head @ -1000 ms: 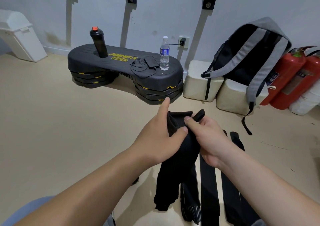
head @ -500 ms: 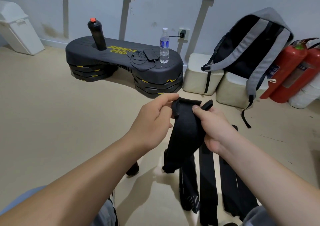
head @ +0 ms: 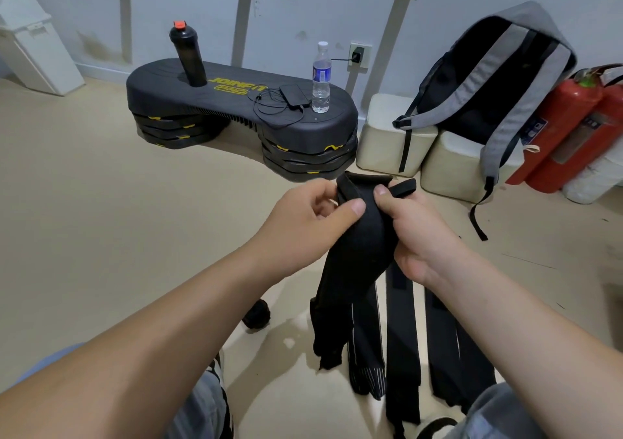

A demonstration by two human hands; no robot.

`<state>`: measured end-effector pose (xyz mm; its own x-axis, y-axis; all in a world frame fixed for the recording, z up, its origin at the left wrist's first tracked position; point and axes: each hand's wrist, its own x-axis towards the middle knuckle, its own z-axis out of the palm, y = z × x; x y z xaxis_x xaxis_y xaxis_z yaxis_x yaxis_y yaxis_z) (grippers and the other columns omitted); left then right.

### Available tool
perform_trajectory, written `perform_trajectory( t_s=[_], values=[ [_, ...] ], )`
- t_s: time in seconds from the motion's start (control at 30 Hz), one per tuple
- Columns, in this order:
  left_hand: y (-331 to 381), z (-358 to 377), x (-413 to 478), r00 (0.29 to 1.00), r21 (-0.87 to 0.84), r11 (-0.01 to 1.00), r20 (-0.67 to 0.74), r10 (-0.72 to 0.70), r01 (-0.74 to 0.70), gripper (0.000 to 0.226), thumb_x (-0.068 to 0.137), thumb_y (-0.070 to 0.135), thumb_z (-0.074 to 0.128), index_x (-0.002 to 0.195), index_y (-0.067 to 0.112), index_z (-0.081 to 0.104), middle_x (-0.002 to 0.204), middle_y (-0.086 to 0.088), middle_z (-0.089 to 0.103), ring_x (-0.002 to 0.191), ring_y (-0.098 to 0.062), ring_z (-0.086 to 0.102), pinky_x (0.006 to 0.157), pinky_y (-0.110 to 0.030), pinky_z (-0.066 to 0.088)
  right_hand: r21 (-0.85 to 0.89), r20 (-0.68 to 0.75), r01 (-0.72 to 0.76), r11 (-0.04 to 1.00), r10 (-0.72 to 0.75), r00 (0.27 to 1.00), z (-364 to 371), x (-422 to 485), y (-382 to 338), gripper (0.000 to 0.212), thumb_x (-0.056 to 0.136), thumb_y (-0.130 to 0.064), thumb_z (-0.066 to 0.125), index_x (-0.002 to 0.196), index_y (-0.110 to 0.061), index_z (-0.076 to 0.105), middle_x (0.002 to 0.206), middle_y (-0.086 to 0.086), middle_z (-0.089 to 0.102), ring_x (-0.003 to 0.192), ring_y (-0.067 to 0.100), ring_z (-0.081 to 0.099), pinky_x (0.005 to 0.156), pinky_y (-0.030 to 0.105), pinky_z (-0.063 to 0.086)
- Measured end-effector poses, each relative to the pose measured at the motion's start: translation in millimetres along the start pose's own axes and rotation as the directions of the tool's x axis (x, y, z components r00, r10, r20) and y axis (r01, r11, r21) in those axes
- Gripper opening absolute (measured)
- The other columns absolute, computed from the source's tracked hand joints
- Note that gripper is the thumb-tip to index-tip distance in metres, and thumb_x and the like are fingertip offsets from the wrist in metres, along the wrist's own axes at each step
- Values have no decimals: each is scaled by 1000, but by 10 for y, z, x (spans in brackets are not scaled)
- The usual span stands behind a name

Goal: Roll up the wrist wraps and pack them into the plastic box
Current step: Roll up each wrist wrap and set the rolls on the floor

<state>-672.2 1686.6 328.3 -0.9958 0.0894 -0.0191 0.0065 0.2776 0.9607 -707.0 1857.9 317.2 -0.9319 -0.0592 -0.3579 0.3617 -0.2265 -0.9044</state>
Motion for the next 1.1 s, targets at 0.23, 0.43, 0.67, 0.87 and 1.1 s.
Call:
perform_trajectory(
  t_s=[0.23, 0.43, 0.67, 0.87, 1.1],
  values=[
    [-241, 95, -52, 962, 202, 971, 213, -174, 130, 16, 106, 20, 58, 108, 18, 74, 99, -2, 80, 89, -16, 75, 83, -40, 62, 159, 35, -18, 987, 13, 999, -61, 77, -61, 34, 110, -32, 54, 134, -10, 65, 123, 10, 78, 109, 23, 77, 81, 37, 64],
    [-45, 82, 126, 975, -175, 964, -60, -214, 201, 19, 109, 17, 55, 118, 10, 70, 106, -9, 80, 90, -27, 78, 58, -30, 61, -298, 385, -26, 954, 145, 911, -259, 91, 180, 62, 90, -59, 64, 138, -21, 64, 129, 1, 76, 119, 18, 71, 100, 35, 56],
    [-89, 176, 288, 942, -269, 923, -115, -315, 276, 22, 108, 22, 58, 123, 6, 63, 120, -11, 73, 100, -29, 75, 60, -31, 63, -621, 346, -48, 782, 329, 879, -563, 133, 609, 50, 81, -8, 89, 126, -18, 71, 120, 1, 79, 120, 22, 71, 115, 49, 48],
    [-79, 197, 304, 894, -185, 876, 38, -446, 445, 45, 104, 54, 54, 119, 15, 70, 116, -9, 78, 99, -21, 75, 96, -47, 62, -487, 338, -89, 869, 282, 898, -573, 130, 532, 43, 92, -22, 79, 134, -19, 68, 127, 4, 76, 124, 26, 69, 113, 53, 49],
    [-144, 209, 101, 844, 246, 872, 244, -479, 424, 48, 97, 55, 68, 125, 17, 62, 112, 2, 70, 102, -16, 70, 86, -36, 61, -169, 255, -160, 973, 200, 946, -462, 133, 323, 28, 105, -15, 61, 131, -12, 70, 125, 13, 76, 116, 29, 74, 89, 43, 63]
  ],
)
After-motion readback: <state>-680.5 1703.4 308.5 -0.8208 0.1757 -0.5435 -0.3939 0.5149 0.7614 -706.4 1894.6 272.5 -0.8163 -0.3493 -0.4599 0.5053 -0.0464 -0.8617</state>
